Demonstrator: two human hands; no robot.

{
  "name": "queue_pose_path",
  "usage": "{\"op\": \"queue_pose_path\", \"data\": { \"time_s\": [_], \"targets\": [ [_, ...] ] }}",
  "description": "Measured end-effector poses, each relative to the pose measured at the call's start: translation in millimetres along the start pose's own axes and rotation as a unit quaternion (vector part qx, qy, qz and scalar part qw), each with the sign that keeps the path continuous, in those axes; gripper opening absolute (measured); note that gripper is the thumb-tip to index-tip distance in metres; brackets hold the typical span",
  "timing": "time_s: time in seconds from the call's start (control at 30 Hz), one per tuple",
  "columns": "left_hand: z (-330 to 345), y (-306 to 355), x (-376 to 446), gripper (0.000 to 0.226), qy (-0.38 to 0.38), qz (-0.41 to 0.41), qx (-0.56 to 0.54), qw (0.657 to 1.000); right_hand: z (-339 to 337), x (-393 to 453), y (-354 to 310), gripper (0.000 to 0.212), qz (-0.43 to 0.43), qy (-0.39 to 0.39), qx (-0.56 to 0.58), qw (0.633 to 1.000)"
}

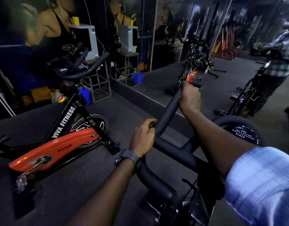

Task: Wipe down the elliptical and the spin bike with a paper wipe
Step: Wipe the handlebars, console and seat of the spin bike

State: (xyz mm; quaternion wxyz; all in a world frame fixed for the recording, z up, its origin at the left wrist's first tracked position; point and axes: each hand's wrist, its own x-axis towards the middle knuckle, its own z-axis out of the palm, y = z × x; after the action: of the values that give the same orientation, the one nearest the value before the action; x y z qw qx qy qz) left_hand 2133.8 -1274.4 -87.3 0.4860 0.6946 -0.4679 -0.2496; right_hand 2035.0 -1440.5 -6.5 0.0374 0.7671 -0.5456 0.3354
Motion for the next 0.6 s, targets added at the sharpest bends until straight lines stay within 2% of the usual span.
{"op": "queue_pose_path", "data": {
  "time_s": [0.1, 0.23, 0.37, 0.43, 0.5, 0.53, 0.6],
  "targets": [
    [0.5, 0.7, 0.5, 0.054, 0.007, -0.004, -0.013, 1.000, -2.2, -2.4, -1.1, 0.022, -0.096, 0.000, -0.035, 0.995],
    [1.2, 1.5, 1.1, 0.052, 0.020, -0.003, -0.010, 1.000, -7.6, -1.0, -8.5, 0.028, -0.164, -0.017, -0.030, 0.986],
    [0.9, 1.9, -1.4, 0.052, 0.036, -0.006, -0.022, 0.999, -7.7, -24.9, -27.7, 0.029, -0.259, -0.132, -0.093, 0.952],
    [-2.5, 3.0, -4.7, 0.044, 0.046, -0.012, -0.023, 0.999, 0.3, -47.5, -34.6, 0.031, -0.274, -0.191, -0.065, 0.940],
    [-4.9, 3.1, -7.2, 0.032, 0.070, -0.024, -0.032, 0.997, 2.3, -69.7, -38.2, 0.030, -0.309, -0.262, -0.052, 0.913],
    [-5.9, 1.6, -7.1, 0.029, 0.080, -0.027, -0.047, 0.995, 0.8, -71.2, -37.6, 0.028, -0.317, -0.283, -0.048, 0.904],
    [-4.5, -0.4, -6.0, 0.031, 0.096, -0.029, -0.080, 0.992, -12.6, -55.0, -34.6, 0.018, -0.295, -0.266, -0.059, 0.916]
  ]
}}
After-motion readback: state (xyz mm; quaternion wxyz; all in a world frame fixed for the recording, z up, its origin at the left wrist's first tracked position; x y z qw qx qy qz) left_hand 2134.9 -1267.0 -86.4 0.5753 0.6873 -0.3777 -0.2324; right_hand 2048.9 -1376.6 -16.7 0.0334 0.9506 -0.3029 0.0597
